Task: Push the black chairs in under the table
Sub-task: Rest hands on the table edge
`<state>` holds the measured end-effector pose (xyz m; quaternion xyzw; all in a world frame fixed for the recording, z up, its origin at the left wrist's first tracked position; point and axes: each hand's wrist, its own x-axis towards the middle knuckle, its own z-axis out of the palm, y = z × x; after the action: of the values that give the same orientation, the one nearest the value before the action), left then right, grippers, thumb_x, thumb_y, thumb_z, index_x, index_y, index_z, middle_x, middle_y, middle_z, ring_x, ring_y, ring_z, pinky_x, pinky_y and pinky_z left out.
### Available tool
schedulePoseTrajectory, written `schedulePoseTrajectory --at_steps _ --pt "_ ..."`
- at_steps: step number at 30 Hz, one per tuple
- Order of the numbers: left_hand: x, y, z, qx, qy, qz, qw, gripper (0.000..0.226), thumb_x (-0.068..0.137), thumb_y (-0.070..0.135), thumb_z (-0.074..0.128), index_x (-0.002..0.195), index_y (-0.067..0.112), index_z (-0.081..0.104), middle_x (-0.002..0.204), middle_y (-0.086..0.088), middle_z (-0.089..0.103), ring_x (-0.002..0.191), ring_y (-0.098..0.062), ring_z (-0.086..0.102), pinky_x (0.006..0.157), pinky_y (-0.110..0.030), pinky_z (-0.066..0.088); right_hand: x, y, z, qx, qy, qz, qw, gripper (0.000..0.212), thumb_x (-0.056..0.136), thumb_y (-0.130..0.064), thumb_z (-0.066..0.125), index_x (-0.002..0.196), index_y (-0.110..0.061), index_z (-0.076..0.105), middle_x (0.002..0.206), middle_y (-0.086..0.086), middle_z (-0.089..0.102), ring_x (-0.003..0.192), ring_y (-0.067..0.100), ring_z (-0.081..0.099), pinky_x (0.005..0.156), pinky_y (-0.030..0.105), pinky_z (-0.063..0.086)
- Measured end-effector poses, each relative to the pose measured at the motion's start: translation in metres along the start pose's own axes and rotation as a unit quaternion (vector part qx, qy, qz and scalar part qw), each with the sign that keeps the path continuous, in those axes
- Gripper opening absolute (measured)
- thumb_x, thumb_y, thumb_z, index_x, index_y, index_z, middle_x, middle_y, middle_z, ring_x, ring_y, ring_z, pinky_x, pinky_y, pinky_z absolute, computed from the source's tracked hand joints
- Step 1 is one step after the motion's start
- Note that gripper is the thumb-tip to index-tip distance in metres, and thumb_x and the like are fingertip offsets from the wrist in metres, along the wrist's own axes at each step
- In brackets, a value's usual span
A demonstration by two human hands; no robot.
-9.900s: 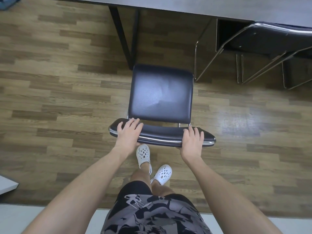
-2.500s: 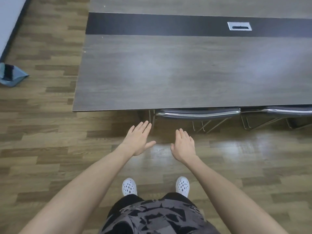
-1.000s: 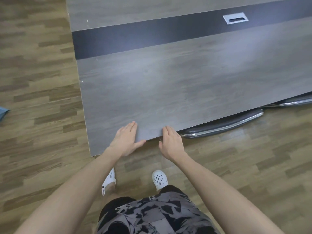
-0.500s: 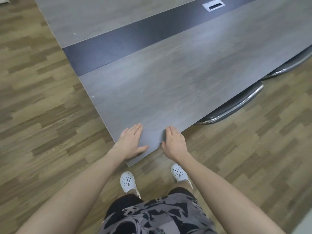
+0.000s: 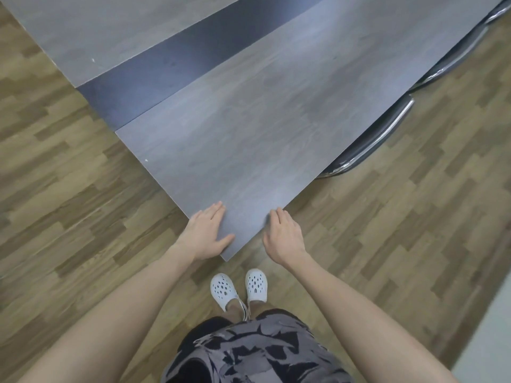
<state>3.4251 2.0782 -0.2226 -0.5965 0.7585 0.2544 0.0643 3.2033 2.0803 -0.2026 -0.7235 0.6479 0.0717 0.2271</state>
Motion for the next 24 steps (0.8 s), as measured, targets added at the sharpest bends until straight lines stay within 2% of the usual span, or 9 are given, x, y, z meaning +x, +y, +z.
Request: schedulePoseTrajectory --at_steps 6,12,19,24 --pt "0.003 0.004 -0.006 -0.013 0.014 -0.018 1.0 0.07 0.098 0.051 0.037 0.155 0.014 0.019 0.163 -0.003 0.011 0.149 -0.016 0.012 0.121 -0.038 0.011 0.007 0.003 -0.005 0.012 0.018 -0.013 1.0 0.047 0.092 -0.023 0.047 0.136 -0.008 0.039 0.139 0.006 0.042 0.133 0.022 0.037 0.108 0.038 0.035" --pt "0.005 -0.007 -0.005 -0.014 0.014 -0.026 0.999 0.074 0.096 0.054 0.039 0.154 0.012 0.021 0.163 -0.005 0.012 0.149 -0.018 0.013 0.121 -0.039 0.012 0.012 -0.003 -0.004 0.023 0.017 -0.007 1.0 0.045 0.092 -0.023 0.049 0.133 -0.005 0.041 0.137 0.008 0.043 0.131 0.024 0.038 0.106 0.037 0.035" --pt "0.022 -0.046 -0.016 0.012 0.035 0.016 0.999 0.073 0.097 0.053 0.04 0.154 0.011 0.022 0.162 -0.007 0.013 0.149 -0.021 0.012 0.121 -0.038 0.01 0.016 -0.031 0.004 0.028 0.001 0.058 0.998 0.047 0.092 -0.022 0.048 0.134 -0.004 0.038 0.14 0.009 0.038 0.135 0.026 0.033 0.108 0.035 0.032" --pt "0.035 -0.097 -0.037 0.052 0.013 0.065 0.996 0.074 0.097 0.054 0.036 0.155 0.011 0.018 0.163 -0.007 0.01 0.15 -0.02 0.008 0.121 -0.038 0.008 0.028 -0.086 0.017 0.052 0.015 0.131 0.99 0.049 0.095 -0.025 0.045 0.138 -0.005 0.036 0.146 0.009 0.035 0.136 0.026 0.034 0.11 0.038 0.03"
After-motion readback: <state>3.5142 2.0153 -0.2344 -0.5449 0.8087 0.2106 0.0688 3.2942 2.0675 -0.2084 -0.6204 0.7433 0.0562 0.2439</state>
